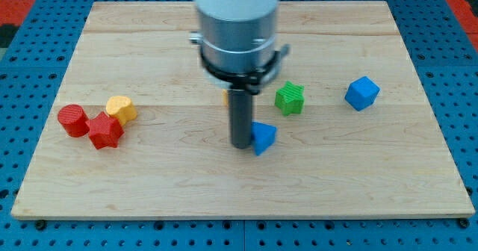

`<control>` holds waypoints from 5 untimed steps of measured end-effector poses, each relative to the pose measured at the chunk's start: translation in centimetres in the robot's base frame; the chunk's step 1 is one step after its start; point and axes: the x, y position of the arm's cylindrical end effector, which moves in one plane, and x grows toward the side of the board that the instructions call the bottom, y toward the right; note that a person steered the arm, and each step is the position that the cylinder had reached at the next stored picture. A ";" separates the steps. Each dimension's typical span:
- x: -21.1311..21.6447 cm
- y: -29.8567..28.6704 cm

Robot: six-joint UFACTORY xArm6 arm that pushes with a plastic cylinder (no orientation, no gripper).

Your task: Move the yellow hexagon to the left of the green circle

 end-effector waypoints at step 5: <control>-12.6 -1.5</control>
